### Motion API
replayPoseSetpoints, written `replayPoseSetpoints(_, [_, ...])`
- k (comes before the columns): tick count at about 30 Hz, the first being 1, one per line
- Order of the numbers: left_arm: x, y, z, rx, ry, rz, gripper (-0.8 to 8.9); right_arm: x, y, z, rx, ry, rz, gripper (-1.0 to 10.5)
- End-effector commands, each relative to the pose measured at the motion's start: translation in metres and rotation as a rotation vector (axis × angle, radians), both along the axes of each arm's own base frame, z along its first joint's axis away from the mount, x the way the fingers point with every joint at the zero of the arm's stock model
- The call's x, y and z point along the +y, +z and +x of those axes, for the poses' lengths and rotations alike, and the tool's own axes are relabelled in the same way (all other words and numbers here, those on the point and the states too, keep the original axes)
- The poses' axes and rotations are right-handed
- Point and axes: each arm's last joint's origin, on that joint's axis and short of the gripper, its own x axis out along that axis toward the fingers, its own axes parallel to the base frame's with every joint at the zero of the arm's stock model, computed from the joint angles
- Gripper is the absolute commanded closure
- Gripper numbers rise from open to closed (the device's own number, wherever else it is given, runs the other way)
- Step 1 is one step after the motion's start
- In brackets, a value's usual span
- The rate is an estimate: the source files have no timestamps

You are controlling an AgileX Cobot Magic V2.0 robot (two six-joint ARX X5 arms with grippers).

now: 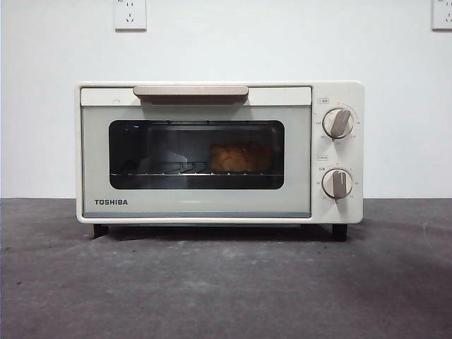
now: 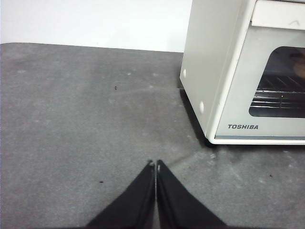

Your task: The left arm flap open the oven, the right arm pick bread and place it into oven, the left arm flap close the oven

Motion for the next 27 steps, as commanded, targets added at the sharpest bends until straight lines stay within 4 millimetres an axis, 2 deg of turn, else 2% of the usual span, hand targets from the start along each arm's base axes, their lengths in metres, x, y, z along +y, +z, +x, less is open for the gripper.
replayPoseSetpoints(1, [-0.0001,-0.0074,0.0008,0.026,0.0,-0.001,8.04,0.0001,0.0006,0.0004,-0.023,0.001,-0.007,9.3])
replayPoseSetpoints(27, [-0.0001,-0.0075,0.0008,0.027,0.0,-0.001,8.04,0.0001,0.0017,0.0005,-0.034,0.001,-0.006,9.3])
